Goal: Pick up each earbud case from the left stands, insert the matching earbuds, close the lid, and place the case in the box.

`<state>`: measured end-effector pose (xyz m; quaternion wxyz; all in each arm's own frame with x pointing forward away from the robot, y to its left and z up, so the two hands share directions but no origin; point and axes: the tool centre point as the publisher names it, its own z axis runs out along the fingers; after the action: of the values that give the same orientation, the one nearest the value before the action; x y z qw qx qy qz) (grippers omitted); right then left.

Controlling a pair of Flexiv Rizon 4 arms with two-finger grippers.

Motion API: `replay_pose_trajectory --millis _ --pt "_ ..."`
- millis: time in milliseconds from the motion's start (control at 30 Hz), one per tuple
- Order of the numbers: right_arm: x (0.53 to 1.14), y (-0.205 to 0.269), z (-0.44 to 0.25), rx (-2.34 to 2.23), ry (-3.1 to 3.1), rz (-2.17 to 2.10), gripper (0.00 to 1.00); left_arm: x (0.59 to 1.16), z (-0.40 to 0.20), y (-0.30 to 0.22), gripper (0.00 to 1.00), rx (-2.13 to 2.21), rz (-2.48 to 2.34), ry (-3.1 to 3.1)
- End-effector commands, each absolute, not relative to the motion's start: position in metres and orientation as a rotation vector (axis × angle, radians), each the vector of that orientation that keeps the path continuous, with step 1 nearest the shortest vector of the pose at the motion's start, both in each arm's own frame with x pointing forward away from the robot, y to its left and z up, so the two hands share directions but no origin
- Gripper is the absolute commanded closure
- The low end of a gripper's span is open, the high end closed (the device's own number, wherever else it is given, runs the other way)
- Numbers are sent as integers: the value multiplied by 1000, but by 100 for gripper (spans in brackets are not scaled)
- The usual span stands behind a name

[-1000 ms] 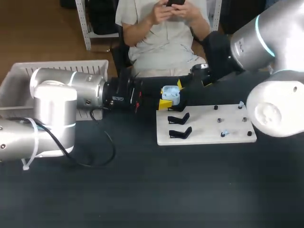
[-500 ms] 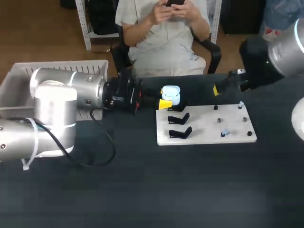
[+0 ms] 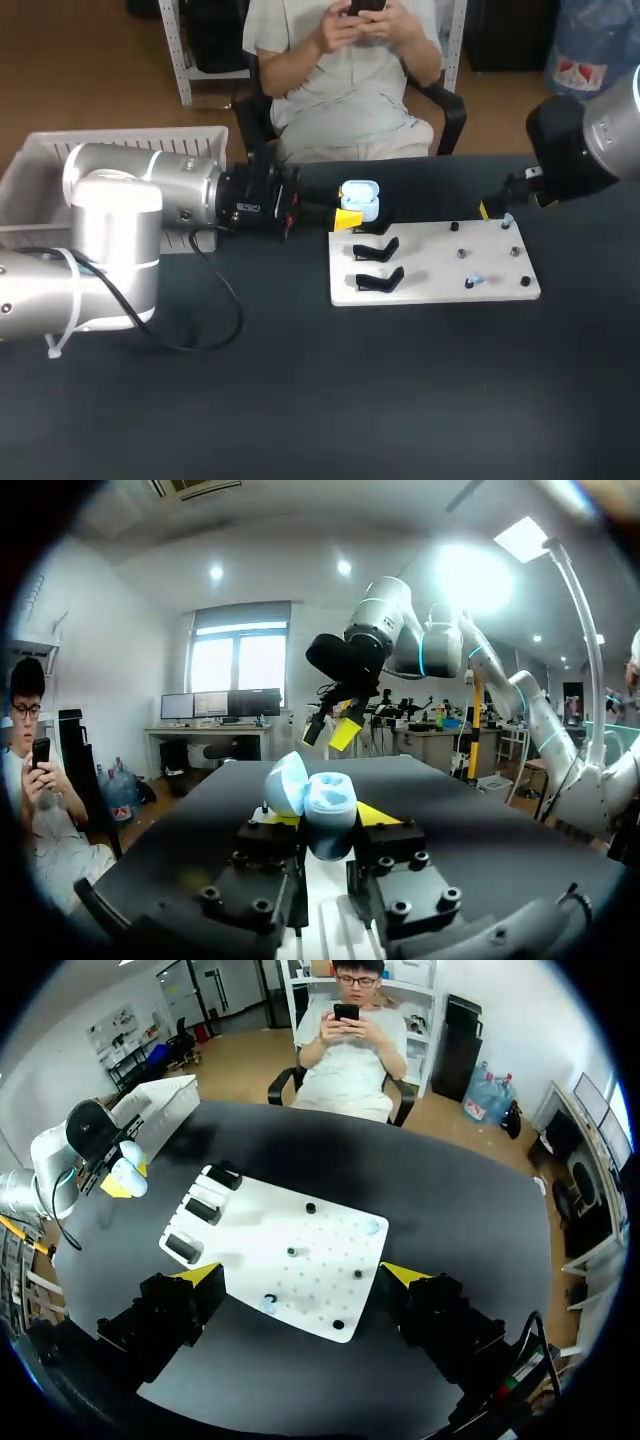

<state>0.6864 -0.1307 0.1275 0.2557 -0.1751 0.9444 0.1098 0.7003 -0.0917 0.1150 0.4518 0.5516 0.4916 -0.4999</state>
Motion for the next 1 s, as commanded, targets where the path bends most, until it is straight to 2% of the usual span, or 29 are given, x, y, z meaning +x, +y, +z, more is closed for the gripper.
replay_pose_trajectory --millis 33,1000 --pt "687 -137 118 -486 2553 304 0 699 115 -92 100 1360 -1230 1214" --pt "720 -180 74 -600 2590 231 0 699 115 -92 100 1360 -1230 1214"
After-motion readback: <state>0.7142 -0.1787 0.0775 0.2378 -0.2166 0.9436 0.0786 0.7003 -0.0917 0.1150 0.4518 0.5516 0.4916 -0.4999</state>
